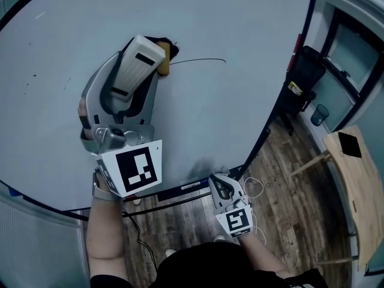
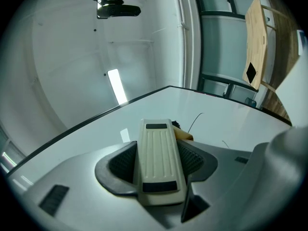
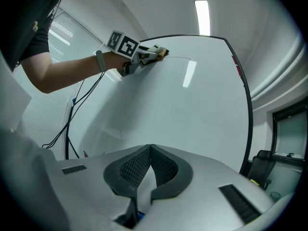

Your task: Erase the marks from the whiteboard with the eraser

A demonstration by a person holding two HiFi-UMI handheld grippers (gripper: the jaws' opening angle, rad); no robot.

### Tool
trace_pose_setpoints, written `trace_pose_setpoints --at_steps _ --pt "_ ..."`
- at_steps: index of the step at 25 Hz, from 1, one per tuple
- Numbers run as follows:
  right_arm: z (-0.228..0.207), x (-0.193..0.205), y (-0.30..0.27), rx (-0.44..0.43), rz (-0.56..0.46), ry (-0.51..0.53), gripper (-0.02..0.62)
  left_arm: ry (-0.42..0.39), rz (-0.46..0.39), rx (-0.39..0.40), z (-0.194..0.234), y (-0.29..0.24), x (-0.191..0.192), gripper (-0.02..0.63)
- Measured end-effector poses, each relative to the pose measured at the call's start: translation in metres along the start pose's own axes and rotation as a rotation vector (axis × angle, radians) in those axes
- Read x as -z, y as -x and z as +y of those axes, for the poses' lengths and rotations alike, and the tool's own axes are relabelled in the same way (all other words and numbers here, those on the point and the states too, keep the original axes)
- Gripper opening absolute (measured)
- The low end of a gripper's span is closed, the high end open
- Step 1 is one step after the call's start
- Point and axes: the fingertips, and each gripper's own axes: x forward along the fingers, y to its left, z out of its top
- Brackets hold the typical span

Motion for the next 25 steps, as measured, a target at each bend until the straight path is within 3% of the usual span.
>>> trace_pose_setpoints --at_steps 17,25 --pt "-0.128 0.039 0.075 0.139 0.056 -0.002 0.028 -0.144 -0.036 0.105 -0.155 -0.090 -0.097 0.265" --pt "-0.149 0.047 0.087 0.159 0.067 -0.017 0.028 -0.159 -0.057 0.092 -0.174 -0.098 -0.111 0.265"
